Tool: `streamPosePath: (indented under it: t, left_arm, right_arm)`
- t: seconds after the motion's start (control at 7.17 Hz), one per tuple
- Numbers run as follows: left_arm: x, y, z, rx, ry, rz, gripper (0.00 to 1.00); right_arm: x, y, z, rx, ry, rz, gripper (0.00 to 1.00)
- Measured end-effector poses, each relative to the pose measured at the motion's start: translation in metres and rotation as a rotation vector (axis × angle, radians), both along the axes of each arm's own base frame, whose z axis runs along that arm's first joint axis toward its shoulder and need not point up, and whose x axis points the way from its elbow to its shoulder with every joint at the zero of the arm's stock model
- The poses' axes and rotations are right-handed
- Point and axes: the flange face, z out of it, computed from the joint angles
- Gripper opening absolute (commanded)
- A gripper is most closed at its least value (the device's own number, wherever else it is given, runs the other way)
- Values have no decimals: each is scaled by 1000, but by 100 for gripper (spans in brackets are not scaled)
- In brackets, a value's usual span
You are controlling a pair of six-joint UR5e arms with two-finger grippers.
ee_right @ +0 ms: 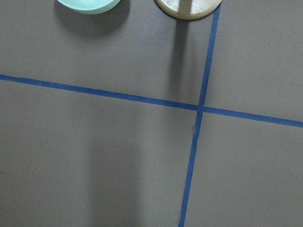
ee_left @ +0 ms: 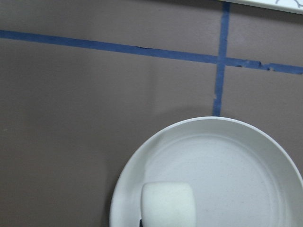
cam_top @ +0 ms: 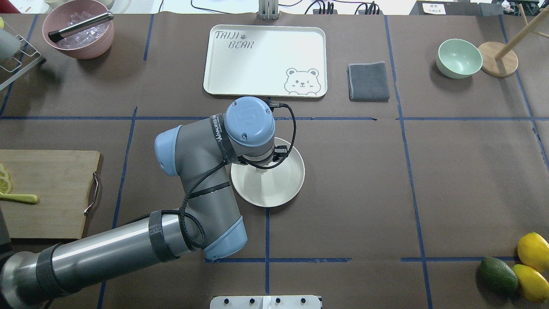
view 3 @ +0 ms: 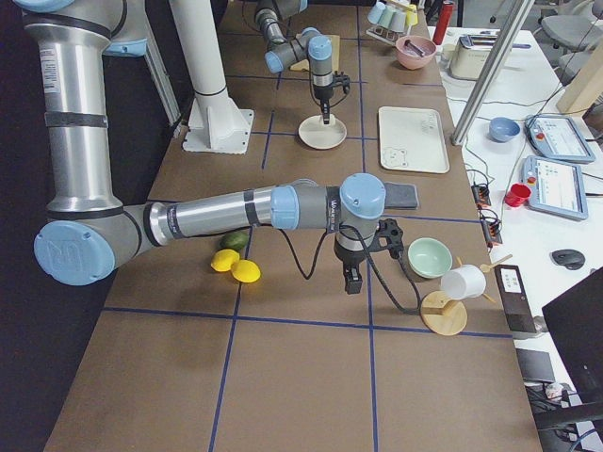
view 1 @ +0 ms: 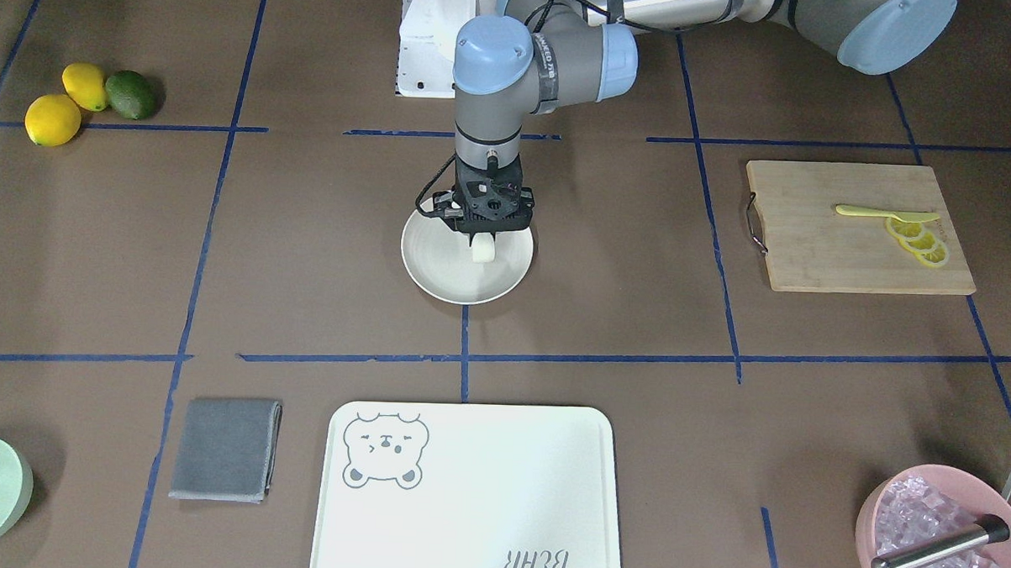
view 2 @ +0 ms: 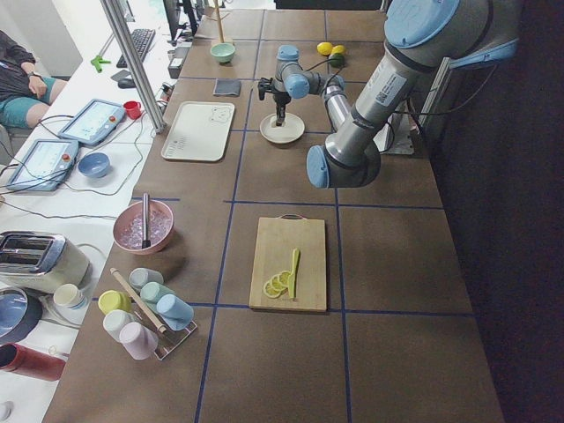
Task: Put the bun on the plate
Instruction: 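Carry the white bun with the left gripper over the white plate, then lower the bun onto the plate and open the left gripper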
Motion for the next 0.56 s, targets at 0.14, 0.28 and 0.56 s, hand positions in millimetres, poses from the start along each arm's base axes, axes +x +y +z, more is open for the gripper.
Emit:
streamPosePath:
  t: [0.14, 0.28, 0.56]
  left_arm:
    - [9, 5, 1, 1, 0, 11, 35]
    - [13, 9, 1, 2, 1, 19, 35]
    - [19, 16, 1, 4, 4, 31, 44]
  right_arm:
    - [0, 0, 0, 0, 0, 1, 100]
    - [0, 0, 0, 0, -1, 1, 100]
    - [-1, 0, -1, -3, -10, 2, 100]
